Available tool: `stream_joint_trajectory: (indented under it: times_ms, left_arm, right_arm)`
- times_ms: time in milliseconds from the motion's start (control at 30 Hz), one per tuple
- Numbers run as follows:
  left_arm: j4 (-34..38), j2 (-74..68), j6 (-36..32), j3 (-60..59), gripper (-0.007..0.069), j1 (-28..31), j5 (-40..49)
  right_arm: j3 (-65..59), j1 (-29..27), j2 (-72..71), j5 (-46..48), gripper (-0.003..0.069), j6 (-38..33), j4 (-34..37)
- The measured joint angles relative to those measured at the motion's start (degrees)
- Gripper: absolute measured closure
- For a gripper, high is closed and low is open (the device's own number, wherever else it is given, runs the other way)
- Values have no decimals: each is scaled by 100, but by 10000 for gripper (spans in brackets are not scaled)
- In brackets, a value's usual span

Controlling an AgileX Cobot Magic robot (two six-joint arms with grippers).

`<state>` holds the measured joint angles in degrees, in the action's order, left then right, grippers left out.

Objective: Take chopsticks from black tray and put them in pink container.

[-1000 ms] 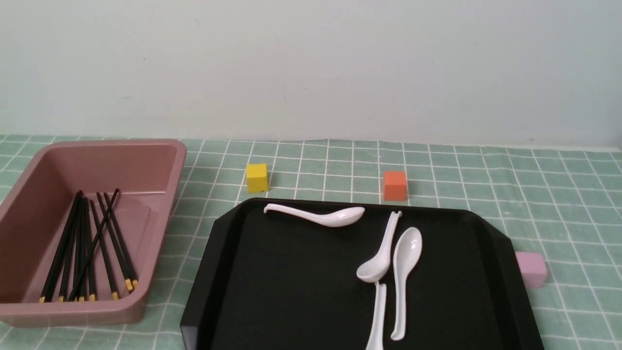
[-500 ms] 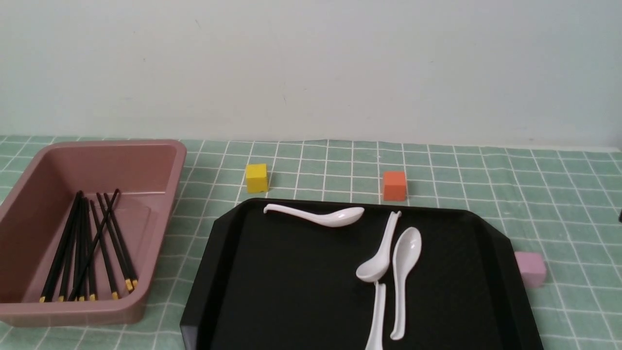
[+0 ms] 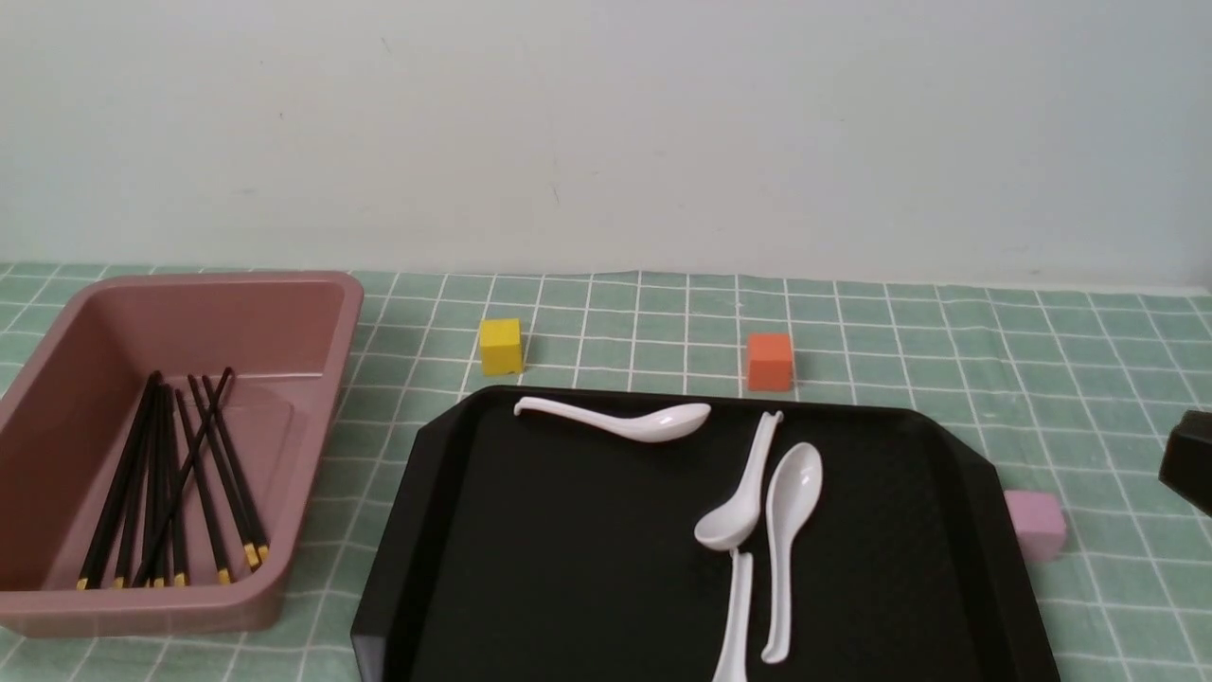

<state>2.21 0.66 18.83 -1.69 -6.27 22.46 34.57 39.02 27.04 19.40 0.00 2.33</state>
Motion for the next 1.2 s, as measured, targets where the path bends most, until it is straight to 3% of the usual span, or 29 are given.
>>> stream_joint_trajectory:
  times_ms: [867, 1000, 1200]
  left_arm:
    - [0, 0, 0, 0, 385, 0, 0]
    - [0, 0, 0, 0, 385, 0, 0]
    - [0, 0, 0, 0, 385, 0, 0]
  right_arm:
    - [-439, -32, -165, -57, 613, 0, -233]
    - [-840, -496, -497, -71, 606, 0, -329]
    - [-1970, -1994, -1536, -86, 600, 0, -329]
